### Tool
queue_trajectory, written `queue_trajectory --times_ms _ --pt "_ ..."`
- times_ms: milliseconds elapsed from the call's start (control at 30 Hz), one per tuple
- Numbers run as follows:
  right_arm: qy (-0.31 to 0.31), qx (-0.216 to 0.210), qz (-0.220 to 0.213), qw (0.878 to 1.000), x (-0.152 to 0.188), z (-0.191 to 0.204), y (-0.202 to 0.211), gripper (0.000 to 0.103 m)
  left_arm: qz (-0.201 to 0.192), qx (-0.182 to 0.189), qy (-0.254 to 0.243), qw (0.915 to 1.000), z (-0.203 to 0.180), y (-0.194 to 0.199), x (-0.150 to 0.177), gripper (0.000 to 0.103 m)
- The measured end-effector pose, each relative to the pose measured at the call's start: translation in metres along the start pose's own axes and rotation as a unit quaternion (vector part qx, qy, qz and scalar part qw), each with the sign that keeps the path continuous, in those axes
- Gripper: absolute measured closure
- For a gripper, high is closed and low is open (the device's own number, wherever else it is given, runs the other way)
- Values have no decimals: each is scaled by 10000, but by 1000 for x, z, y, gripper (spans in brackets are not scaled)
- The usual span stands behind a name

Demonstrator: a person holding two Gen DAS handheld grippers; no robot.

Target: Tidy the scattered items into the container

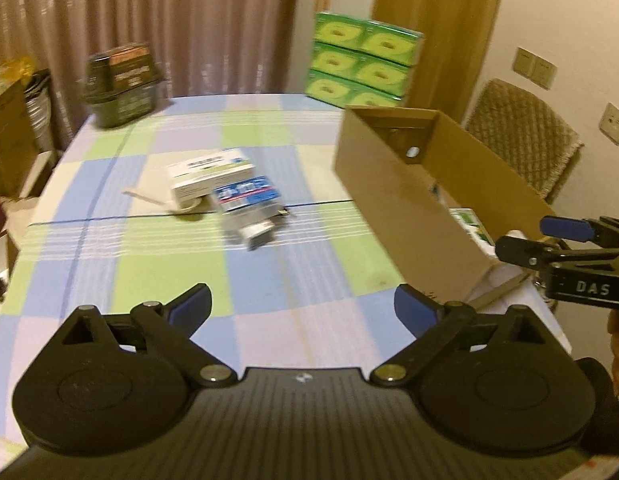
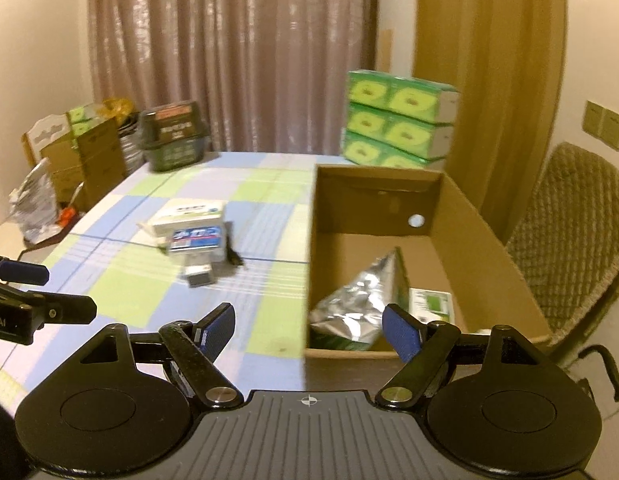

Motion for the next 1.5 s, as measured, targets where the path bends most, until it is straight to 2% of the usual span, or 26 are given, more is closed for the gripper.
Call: queue_trajectory --times_ms 67,400,467,867,1267,1500 --pt "87 -94 -25 9999 -2 11 -2 13 -13 -99 69 9999 12 3 3 6" --pt "447 -363 9 9983 -12 47 -24 10 10 -481 209 9986 64 4 6 1" --pt "513 -426 21 9978 -14 54 -30 2 33 -535 198 9984 72 0 6 1" --pt "776 -643 300 9945 -19 73 -86 2 256 -705 151 9971 110 -41 2 1" --pt "883 -768 591 9914 -33 83 -163 2 358 -634 -660 9952 133 -103 -16 1" --pt "855 -846 723 9901 -45 90 -214 2 377 -421 -960 9938 146 -143 -26 1"
Point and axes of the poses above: each gripper's, at about its wrist camera, not at the fingertips, and y roughly against the way its jaws point, z to its left, x to its underside, the point moved 3 cm from there along -y, roughly the way its jaws point, and after that the axes turned 9 degrees about -x, right-handed, at the moved point
